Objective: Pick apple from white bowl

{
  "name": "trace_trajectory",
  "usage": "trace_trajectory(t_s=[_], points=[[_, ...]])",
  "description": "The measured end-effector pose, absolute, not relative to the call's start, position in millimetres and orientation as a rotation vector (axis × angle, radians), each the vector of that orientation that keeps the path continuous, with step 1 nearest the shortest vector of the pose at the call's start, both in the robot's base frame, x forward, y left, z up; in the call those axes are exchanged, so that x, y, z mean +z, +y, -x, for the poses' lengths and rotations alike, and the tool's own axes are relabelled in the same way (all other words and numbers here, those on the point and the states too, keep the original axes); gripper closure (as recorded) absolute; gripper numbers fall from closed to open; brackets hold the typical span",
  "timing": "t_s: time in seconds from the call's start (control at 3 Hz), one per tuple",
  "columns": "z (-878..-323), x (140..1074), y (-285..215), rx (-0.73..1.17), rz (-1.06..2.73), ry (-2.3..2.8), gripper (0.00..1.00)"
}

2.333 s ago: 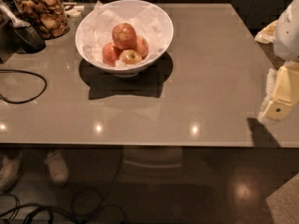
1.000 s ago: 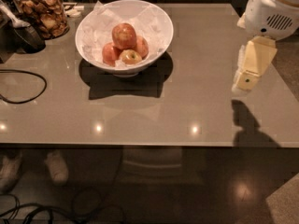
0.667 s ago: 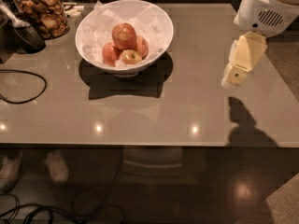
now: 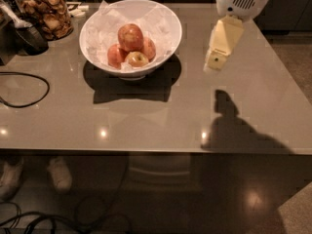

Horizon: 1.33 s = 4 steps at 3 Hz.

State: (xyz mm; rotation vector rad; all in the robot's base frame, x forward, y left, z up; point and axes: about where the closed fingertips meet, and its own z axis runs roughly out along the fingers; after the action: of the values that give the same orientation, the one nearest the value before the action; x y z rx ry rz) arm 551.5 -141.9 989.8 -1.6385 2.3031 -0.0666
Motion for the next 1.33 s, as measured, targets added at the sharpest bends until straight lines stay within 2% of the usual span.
trace_trajectory(t_s=[0.33, 0.67, 1.33], points=[[-567, 992, -115, -0.056, 1.708, 2.23, 0.0], [-569, 992, -112, -0.04, 1.689, 2.205, 0.0], [-589, 1007, -63, -0.036, 1.738, 2.096, 0.0]])
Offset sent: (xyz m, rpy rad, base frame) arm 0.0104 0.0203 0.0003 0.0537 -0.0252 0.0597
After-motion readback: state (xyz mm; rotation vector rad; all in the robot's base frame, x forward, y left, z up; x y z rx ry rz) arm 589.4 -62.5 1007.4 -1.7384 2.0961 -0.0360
